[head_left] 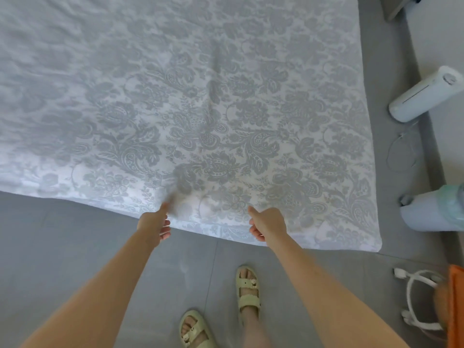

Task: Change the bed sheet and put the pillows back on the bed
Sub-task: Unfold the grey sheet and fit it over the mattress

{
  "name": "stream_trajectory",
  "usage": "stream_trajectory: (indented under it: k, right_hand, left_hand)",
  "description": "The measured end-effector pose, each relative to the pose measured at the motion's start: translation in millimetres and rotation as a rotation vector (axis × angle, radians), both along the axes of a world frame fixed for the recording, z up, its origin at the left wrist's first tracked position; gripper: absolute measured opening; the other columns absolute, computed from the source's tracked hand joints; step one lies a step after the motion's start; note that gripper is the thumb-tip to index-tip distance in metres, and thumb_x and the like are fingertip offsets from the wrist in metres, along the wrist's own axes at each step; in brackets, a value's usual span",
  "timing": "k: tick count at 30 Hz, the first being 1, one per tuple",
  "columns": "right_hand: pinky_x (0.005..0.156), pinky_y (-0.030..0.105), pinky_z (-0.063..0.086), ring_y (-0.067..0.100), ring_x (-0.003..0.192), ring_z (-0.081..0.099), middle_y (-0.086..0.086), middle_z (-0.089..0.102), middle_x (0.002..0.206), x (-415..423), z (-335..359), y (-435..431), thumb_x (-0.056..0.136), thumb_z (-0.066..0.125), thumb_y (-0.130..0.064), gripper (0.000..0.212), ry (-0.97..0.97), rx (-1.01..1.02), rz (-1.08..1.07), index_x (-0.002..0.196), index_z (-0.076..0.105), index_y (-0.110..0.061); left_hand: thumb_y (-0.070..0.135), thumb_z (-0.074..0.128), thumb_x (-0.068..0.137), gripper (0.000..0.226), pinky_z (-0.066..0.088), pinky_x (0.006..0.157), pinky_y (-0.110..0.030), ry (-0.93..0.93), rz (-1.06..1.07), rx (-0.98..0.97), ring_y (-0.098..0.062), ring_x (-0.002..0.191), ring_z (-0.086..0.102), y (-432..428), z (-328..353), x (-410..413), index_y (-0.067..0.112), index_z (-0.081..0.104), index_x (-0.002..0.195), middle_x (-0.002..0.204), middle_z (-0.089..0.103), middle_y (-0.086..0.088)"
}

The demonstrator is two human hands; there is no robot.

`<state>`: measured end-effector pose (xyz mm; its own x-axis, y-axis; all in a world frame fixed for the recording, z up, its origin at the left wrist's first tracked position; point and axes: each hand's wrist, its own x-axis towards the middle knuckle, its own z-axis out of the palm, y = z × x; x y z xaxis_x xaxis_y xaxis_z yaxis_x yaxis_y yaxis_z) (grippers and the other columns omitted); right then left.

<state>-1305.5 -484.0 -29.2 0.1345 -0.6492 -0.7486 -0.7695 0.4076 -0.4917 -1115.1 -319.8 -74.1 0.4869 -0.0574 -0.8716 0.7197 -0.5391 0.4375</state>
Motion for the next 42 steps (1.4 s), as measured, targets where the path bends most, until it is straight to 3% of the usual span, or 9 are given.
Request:
stream_trajectory:
  k: [6, 13, 18, 20, 25, 28, 32, 38, 42]
  right_hand:
    - [0.047, 0.021, 0.041, 0.018, 0.048, 0.048, 0.012, 0.056, 0.069, 111, 7, 41, 0.091, 0.056, -0.039, 0.039, 0.006, 0.187, 0.125, 0.090, 0.062, -0.001]
    - [0.048, 0.036, 0.058, 0.029, 0.078, 0.065, 0.023, 0.062, 0.103, 207, -26, 97, 0.098, 0.051, -0.027, 0.036, -0.039, 0.724, -0.378, 0.104, 0.055, 0.008]
    - [0.037, 0.029, 0.053, 0.020, 0.040, 0.061, 0.013, 0.065, 0.062, 251, -52, 123, 0.096, 0.054, -0.014, 0.018, -0.039, 0.663, -0.611, 0.096, 0.059, 0.003]
    - [0.038, 0.027, 0.052, 0.016, 0.046, 0.062, 0.011, 0.064, 0.055, 254, -52, 130, 0.096, 0.048, -0.006, 0.013, -0.003, 0.594, -0.659, 0.099, 0.058, 0.001]
    - [0.036, 0.018, 0.042, 0.012, 0.028, 0.041, 0.008, 0.052, 0.057, 254, -50, 139, 0.093, 0.037, 0.002, 0.022, 0.084, 0.476, -0.673, 0.083, 0.056, -0.001]
    - [0.033, 0.014, 0.023, 0.013, 0.020, 0.025, 0.007, 0.041, 0.048, 250, -57, 147, 0.091, 0.029, 0.007, 0.033, 0.115, 0.401, -0.660, 0.066, 0.047, -0.005]
    - [0.031, 0.009, 0.017, 0.013, 0.020, 0.026, 0.010, 0.036, 0.052, 242, -64, 163, 0.090, 0.028, 0.009, 0.037, 0.118, 0.314, -0.521, 0.059, 0.040, -0.007]
    - [0.039, 0.020, 0.034, 0.013, 0.034, 0.041, 0.004, 0.047, 0.035, 258, -43, 157, 0.093, 0.039, 0.000, 0.026, 0.335, 0.233, -0.085, 0.069, 0.047, -0.007]
    - [0.044, 0.022, 0.041, 0.013, 0.038, 0.046, 0.001, 0.052, 0.047, 305, -17, 157, 0.086, 0.050, -0.013, 0.028, 0.347, -0.080, 0.384, 0.058, 0.047, -0.012]
  left_hand:
    - [0.039, 0.050, 0.095, 0.048, 0.048, 0.080, -0.039, -0.107, 0.255, -0.024, -0.028, 0.092, 0.052, 42, -6, 95, 0.000, 0.049, 0.123, 0.100, 0.050, -0.015]
    - [0.034, 0.053, 0.095, 0.047, 0.051, 0.083, -0.034, -0.094, 0.511, -0.060, -0.024, 0.093, 0.053, 85, -21, 183, 0.003, 0.047, 0.130, 0.091, 0.052, -0.007]
    - [0.032, 0.053, 0.095, 0.024, 0.054, 0.069, -0.030, -0.180, 0.597, 0.028, -0.010, 0.052, 0.060, 105, -35, 221, 0.009, 0.053, 0.089, 0.071, 0.055, -0.005]
    - [0.031, 0.053, 0.095, 0.031, 0.047, 0.057, -0.024, -0.242, 0.523, 0.080, 0.000, 0.032, 0.053, 118, -42, 222, 0.012, 0.053, 0.070, 0.061, 0.057, -0.002]
    - [0.027, 0.052, 0.095, 0.033, 0.038, 0.044, -0.014, -0.362, 0.299, 0.108, 0.004, 0.035, 0.050, 133, -41, 218, 0.005, 0.053, 0.070, 0.060, 0.052, -0.007]
    - [0.027, 0.052, 0.094, 0.035, 0.037, 0.053, -0.025, -0.402, 0.261, 0.086, -0.014, 0.051, 0.051, 146, -39, 214, 0.008, 0.052, 0.065, 0.061, 0.053, -0.006]
    - [0.025, 0.053, 0.093, 0.034, 0.030, 0.052, -0.028, -0.354, 0.265, 0.094, -0.024, 0.060, 0.038, 159, -44, 209, -0.003, 0.055, 0.074, 0.067, 0.047, -0.014]
    - [0.012, 0.055, 0.092, 0.026, 0.029, 0.034, -0.010, 0.014, 0.291, -0.118, -0.010, 0.036, 0.038, 175, -42, 242, 0.009, 0.051, 0.067, 0.057, 0.045, -0.009]
    - [0.024, 0.054, 0.094, 0.028, 0.047, 0.054, -0.027, -0.102, 0.197, -0.063, -0.019, 0.055, 0.051, 203, -33, 293, 0.010, 0.050, 0.070, 0.069, 0.054, -0.010]
